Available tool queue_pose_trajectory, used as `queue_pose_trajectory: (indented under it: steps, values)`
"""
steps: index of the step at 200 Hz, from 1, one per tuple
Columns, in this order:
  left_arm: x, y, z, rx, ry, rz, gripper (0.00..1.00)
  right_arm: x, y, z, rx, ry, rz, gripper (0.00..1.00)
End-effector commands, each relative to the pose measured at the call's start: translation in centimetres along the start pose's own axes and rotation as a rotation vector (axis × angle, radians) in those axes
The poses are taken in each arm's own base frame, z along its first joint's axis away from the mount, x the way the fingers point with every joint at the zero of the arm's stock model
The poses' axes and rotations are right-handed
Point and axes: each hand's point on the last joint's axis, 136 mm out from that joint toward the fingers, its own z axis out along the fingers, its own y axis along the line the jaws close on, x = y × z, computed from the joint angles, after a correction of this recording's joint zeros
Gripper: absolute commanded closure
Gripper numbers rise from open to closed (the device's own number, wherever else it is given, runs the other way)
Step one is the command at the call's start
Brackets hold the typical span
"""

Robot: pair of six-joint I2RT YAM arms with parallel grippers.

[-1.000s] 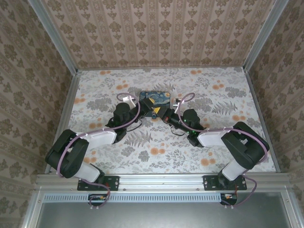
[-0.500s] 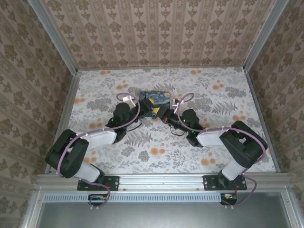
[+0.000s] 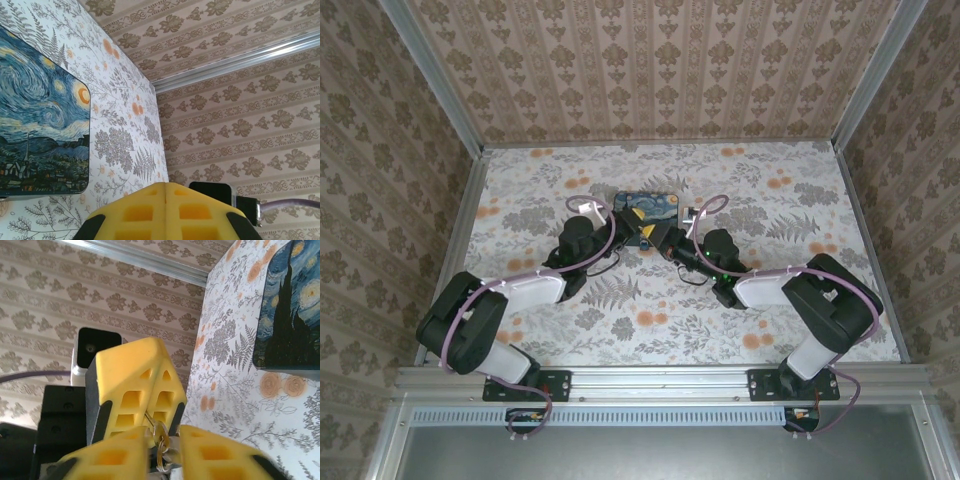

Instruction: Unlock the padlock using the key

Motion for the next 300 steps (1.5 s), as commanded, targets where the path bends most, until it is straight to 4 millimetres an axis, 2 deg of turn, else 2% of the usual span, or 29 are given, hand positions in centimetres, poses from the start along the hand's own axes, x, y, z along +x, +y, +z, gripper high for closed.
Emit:
queue_pose_trajectory:
  steps: [1,11,23,51,53,57,86,120,123,153,181,234,300]
  values:
    - [-0.6,-1.4,-0.3,0.039,0.011,0.050,1.00,-1.5,0.2,-1.3,0.025,-0.044,-0.052,0.50]
    - [-0.9,-1.7,-0.4,0.041,0.014,0.057,1.00,-2.0,-0.2,-2.0,0.062,-0.062,-0.075,0.35]
    - [-1.2,-2.1,-0.7,0.050,0.021,0.069,1.00,-2.7,-0.7,-2.8,0.106,-0.085,-0.104,0.24]
    - [-1.6,-3.5,-1.0,0.081,0.051,0.104,1.00,-4.1,-0.8,-4.0,0.145,-0.114,-0.174,0.22]
    - [-1.6,-3.6,-1.1,0.084,0.055,0.107,1.00,-4.4,0.1,-4.3,0.123,-0.125,-0.186,0.22]
    - [-1.6,-3.9,-1.1,0.093,0.062,0.113,1.00,-4.7,0.7,-4.4,0.108,-0.132,-0.200,0.22]
    - [-1.5,-6.2,-1.1,0.163,0.125,0.161,1.00,-5.6,2.5,-4.6,0.043,-0.152,-0.274,0.29]
    - [-1.1,-8.4,-1.4,0.214,0.179,0.216,1.00,-5.1,5.6,-3.7,-0.089,-0.086,-0.305,0.32]
    - [-1.1,-8.5,-1.4,0.215,0.180,0.218,1.00,-5.0,5.0,-3.3,-0.086,-0.075,-0.296,0.33]
    - [-1.2,-9.1,-1.7,0.217,0.177,0.226,1.00,-5.0,6.0,-2.7,-0.179,-0.081,-0.247,0.40]
    - [-1.3,-8.9,-1.9,0.203,0.167,0.218,1.00,-4.4,6.5,-2.1,-0.236,-0.080,-0.212,0.45]
    - [-1.4,-8.2,-1.9,0.181,0.151,0.216,1.00,-2.3,6.9,-1.3,-0.241,-0.069,-0.203,0.47]
    - [-1.6,-7.1,-1.9,0.137,0.130,0.216,1.00,-1.5,6.8,-0.7,-0.228,-0.088,-0.180,0.51]
